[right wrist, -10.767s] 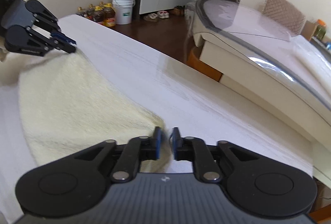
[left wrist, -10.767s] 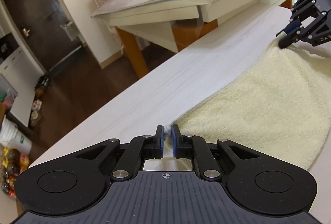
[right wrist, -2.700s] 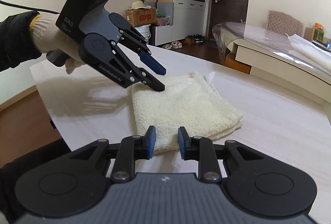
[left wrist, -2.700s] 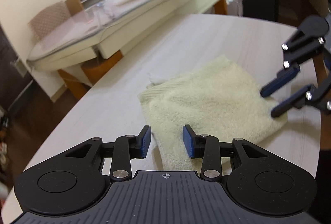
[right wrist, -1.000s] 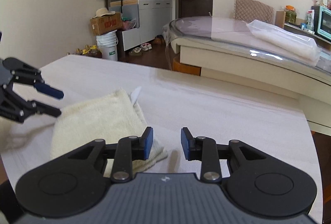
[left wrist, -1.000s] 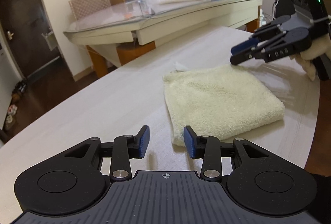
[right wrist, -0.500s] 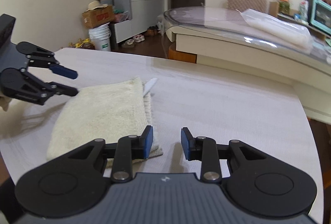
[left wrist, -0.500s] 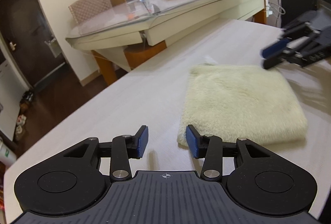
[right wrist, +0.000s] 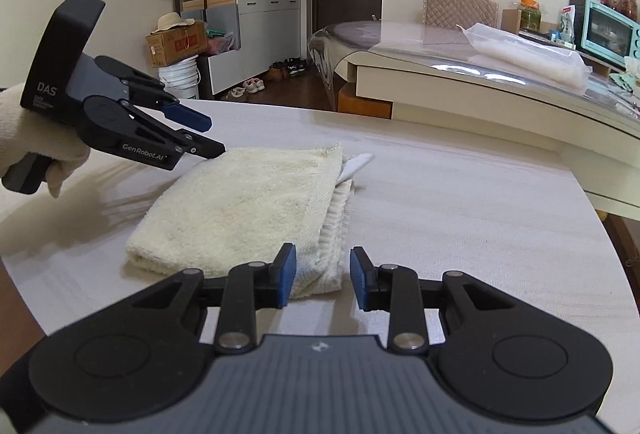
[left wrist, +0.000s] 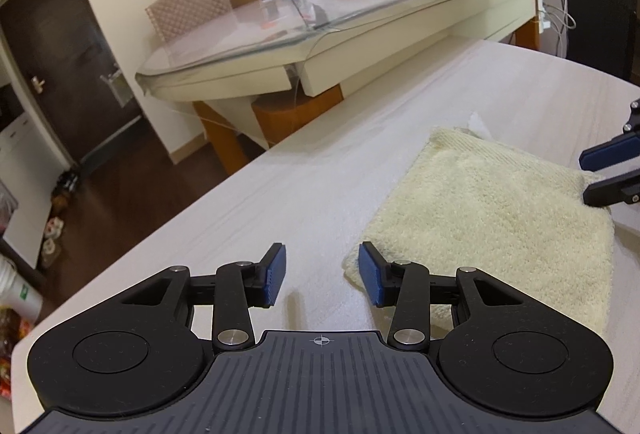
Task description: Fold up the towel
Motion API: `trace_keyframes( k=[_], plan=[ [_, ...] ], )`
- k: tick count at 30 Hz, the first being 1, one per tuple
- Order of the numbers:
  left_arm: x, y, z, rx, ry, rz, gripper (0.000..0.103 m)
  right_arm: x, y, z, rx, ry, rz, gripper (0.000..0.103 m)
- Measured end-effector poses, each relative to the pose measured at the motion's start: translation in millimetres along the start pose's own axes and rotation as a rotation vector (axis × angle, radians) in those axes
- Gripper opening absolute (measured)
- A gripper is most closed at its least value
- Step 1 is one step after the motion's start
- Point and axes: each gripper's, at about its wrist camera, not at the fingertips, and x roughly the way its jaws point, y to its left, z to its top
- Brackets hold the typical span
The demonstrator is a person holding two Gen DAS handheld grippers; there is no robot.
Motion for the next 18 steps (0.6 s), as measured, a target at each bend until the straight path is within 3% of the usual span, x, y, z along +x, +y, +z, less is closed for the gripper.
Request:
trace_keyframes(
  k=[12, 18],
  plan=[
    [2, 2, 2, 0.007, -0.002, 0.002, 0.051, -7, 0, 10, -0.016, -0.022, 0.017, 0.043],
    [6, 6, 4, -0.004, 0.001, -0.008, 0.052, 2, 7, 5, -0.056, 0.016, 0.026, 0.044]
  ],
)
